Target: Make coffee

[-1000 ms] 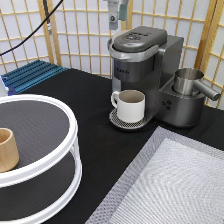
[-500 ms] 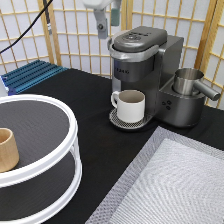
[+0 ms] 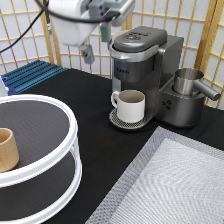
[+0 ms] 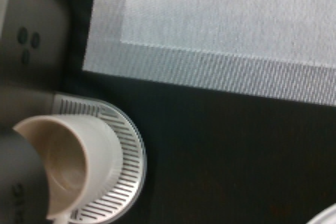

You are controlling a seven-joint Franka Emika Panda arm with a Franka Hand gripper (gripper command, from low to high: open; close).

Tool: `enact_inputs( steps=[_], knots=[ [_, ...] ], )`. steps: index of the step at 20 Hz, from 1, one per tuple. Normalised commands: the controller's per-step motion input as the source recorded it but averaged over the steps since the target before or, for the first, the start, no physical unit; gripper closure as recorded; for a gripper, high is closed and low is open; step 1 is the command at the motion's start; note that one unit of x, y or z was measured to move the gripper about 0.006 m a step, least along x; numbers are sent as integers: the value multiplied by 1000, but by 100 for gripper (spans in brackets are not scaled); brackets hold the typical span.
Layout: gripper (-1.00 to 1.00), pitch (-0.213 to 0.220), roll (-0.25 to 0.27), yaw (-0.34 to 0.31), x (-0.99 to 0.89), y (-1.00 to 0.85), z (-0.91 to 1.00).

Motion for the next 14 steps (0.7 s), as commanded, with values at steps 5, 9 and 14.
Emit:
enact_inputs(
  steps=[5, 9, 14],
  knots=[
    [-100, -6, -99, -286, -74, 302, -177],
    [-100, -3, -103, -321, -1, 243, -208],
    [-100, -96, -77, -135, -145, 142, -200]
  ],
)
